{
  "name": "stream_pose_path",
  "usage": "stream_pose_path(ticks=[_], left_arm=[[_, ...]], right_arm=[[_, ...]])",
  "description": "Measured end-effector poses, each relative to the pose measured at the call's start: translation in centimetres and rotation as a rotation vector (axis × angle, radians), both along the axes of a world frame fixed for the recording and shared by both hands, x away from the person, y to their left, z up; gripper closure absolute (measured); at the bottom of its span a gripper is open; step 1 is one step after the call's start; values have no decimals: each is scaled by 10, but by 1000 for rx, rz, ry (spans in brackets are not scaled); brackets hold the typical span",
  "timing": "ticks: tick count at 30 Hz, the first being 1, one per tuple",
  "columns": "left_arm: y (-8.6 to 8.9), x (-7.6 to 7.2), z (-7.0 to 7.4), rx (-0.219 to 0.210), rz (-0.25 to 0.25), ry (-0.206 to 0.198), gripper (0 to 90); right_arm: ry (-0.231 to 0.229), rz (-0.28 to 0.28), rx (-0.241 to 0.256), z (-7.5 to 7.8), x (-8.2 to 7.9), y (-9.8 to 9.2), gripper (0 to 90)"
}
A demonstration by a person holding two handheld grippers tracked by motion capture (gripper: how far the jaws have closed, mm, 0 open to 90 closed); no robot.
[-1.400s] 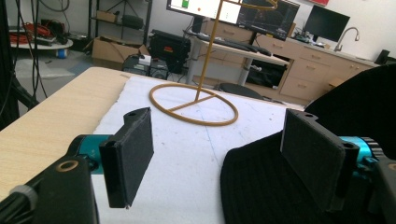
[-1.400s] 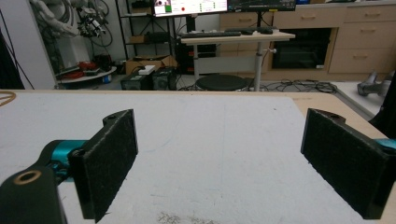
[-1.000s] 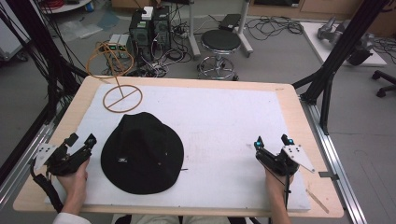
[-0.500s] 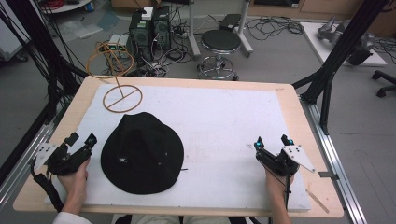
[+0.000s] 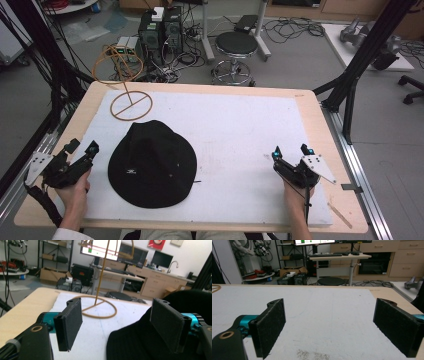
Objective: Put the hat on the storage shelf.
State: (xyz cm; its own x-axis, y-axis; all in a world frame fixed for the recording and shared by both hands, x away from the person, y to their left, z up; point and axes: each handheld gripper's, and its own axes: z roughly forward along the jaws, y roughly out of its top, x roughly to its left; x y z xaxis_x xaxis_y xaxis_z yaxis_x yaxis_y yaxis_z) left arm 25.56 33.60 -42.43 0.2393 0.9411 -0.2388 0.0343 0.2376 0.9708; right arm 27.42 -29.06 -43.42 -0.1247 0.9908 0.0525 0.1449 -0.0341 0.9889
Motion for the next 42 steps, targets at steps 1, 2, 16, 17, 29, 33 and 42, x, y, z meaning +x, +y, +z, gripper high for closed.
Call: stream_pose_path(ticks=[1, 2, 16, 17, 29, 33, 42], left_arm=[[0, 0, 0, 0, 0, 0, 263], [-1, -1, 3, -3, -18, -8, 263], [-12, 0, 8, 16, -164, -24, 262], [-13, 0, 9, 18, -173, -27, 262], [-17, 0, 18, 34, -347, -36, 261], [-20, 2, 18, 38, -411, -26, 261], [-25, 3, 20, 21, -476, -11, 264]], right_arm=[[-3, -2, 0, 0, 0, -1, 100], [0, -4, 5, 0, 0, -1, 100], [2, 5, 5, 0, 1, -1, 100], [2, 5, 6, 0, 1, -1, 100], [5, 11, 4, -1, 2, 0, 100], [7, 13, 3, -1, 2, 0, 100], [10, 18, -3, -1, 2, 0, 100]])
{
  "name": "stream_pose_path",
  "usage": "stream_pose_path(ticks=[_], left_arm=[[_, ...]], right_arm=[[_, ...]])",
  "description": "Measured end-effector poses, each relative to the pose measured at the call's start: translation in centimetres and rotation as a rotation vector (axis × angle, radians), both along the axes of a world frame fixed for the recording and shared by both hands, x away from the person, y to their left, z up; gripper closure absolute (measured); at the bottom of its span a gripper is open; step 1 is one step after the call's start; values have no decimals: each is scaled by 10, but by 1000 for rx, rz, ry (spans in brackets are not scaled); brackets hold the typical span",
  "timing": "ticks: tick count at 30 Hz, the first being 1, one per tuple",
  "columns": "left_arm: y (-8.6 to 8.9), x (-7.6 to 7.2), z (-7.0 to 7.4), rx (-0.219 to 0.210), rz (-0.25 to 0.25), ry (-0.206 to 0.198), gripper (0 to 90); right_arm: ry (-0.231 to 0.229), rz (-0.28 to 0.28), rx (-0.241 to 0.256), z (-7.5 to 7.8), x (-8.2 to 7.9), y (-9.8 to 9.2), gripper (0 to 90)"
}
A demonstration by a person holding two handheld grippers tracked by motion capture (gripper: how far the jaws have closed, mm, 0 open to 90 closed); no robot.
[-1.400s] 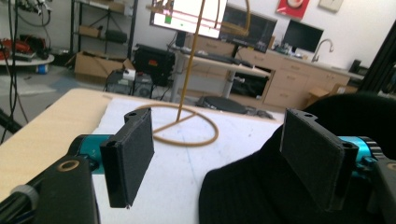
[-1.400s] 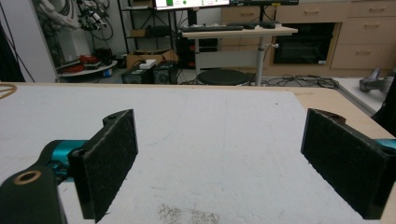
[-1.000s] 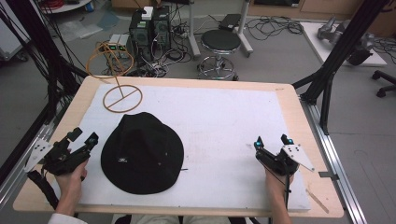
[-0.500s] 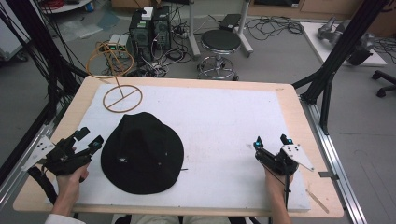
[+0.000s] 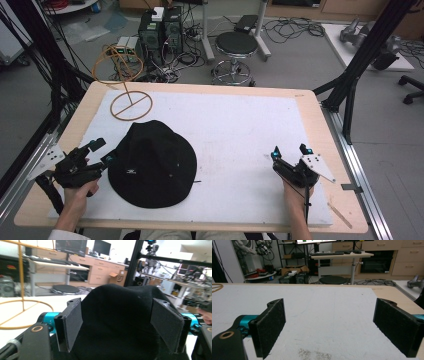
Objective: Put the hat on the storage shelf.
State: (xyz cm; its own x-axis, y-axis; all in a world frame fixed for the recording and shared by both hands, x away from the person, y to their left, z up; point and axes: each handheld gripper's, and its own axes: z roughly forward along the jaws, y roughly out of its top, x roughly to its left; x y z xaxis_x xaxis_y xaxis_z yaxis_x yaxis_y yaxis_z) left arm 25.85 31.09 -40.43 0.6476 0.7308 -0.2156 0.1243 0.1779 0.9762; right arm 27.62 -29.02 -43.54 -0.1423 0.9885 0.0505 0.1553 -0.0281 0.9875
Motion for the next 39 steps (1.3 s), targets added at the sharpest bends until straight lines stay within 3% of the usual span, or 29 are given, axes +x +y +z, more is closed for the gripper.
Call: stream_pose_path(ticks=[6, 15, 26, 34, 39], left_arm=[[-5, 2, 1, -1, -36, 20, 263], [-13, 7, -2, 33, -112, 59, 261], [-22, 11, -3, 40, -162, 60, 257], [-29, 13, -5, 63, -177, 80, 257], [-34, 14, -9, 102, -167, 95, 258]], right_arm=[[-1, 4, 1, 0, 1, 0, 101], [2, 9, -3, 0, 1, 1, 100], [8, 12, -9, 0, 0, 1, 101], [10, 14, -8, -1, 0, 1, 100], [9, 14, -15, -1, 0, 1, 101]])
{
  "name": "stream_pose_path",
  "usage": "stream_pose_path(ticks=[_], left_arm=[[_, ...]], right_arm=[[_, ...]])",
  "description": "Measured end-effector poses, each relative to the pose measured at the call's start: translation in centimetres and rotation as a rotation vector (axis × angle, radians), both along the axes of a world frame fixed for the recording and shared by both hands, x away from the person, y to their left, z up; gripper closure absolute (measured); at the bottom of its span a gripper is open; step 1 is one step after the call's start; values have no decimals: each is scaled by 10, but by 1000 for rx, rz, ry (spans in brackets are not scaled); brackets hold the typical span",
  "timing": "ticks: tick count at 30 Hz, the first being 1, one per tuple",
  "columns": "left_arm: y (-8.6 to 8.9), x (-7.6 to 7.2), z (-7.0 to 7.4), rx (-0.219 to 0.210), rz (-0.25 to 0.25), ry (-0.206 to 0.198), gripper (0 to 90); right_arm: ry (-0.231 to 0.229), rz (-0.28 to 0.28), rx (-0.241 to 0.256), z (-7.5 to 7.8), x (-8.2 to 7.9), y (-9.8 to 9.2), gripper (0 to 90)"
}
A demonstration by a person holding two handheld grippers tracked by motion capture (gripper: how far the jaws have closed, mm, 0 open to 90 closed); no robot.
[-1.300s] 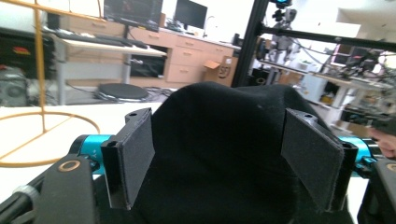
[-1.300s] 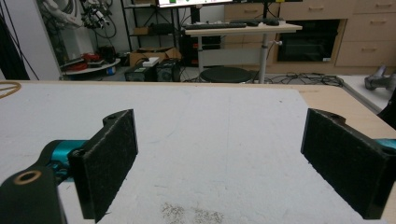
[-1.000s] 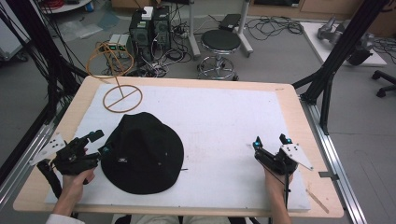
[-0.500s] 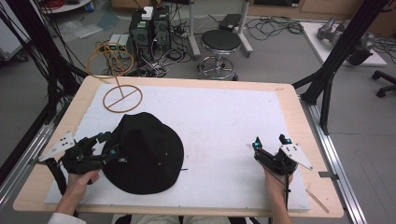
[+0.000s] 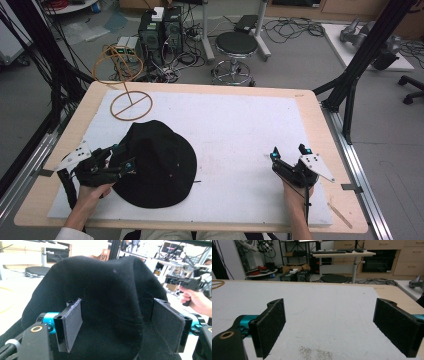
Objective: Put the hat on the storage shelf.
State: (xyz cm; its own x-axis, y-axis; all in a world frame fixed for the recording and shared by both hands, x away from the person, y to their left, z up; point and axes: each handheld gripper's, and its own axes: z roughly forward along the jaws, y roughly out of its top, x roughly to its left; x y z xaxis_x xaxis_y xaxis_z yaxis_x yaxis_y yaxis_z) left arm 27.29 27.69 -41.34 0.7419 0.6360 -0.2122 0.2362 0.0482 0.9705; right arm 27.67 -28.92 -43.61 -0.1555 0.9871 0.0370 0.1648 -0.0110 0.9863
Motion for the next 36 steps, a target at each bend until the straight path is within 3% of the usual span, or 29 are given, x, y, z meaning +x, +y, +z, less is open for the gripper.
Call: stream_pose_path(ticks=[10, 12, 17, 18, 23, 26, 36], left_arm=[[-11, 6, -7, 74, 67, 26, 287], [-12, 7, -7, 81, 81, 24, 328], [-14, 6, -8, 71, 63, 38, 450], [-14, 6, -8, 68, 63, 44, 554], [-15, 8, -9, 53, 42, 82, 830], [-16, 8, -9, 68, 41, 81, 852], [-14, 9, -10, 51, 30, 79, 855]], right_arm=[[11, -2, -1, 0, 0, 1, 101], [13, -3, -1, 0, 0, 1, 101], [13, -3, -3, 0, 0, 1, 101], [13, -3, -3, 0, 0, 1, 100], [16, -3, -2, -1, 0, 0, 100], [16, -5, -1, -1, 0, 1, 101], [15, -7, -19, -1, 1, 2, 101]])
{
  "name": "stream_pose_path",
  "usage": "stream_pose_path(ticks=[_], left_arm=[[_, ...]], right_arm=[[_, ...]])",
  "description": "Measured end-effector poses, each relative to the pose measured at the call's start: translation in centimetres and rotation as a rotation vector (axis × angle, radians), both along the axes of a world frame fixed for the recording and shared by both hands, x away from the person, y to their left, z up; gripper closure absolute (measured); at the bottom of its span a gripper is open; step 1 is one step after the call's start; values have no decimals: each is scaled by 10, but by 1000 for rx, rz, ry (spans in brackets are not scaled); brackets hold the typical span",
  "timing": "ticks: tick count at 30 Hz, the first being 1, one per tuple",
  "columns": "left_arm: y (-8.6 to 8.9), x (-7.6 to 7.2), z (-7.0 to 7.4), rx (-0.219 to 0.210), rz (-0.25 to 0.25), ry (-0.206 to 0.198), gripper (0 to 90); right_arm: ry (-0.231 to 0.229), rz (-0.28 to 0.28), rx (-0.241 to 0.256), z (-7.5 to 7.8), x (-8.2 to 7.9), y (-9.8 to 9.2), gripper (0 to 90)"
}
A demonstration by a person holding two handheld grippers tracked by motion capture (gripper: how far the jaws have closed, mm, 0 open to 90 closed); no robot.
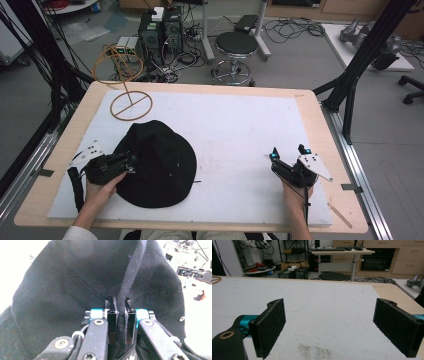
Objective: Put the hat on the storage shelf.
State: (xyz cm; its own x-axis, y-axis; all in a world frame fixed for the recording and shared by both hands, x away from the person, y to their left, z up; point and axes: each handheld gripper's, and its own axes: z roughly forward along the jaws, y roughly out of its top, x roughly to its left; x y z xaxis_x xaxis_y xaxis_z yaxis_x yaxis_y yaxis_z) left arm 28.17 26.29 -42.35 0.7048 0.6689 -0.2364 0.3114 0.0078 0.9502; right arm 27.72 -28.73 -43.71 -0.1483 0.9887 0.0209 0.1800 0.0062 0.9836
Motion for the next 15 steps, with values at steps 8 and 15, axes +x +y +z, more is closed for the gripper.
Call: stream_pose_path(ticks=[8, 15], left_arm=[[0, 0, 0, -19, 4, 2, 853], [0, -2, 1, -16, 8, -17, 853]], right_arm=[[6, -4, 0, 0, 0, 0, 101], [6, 1, -7, 0, 0, 1, 101]])
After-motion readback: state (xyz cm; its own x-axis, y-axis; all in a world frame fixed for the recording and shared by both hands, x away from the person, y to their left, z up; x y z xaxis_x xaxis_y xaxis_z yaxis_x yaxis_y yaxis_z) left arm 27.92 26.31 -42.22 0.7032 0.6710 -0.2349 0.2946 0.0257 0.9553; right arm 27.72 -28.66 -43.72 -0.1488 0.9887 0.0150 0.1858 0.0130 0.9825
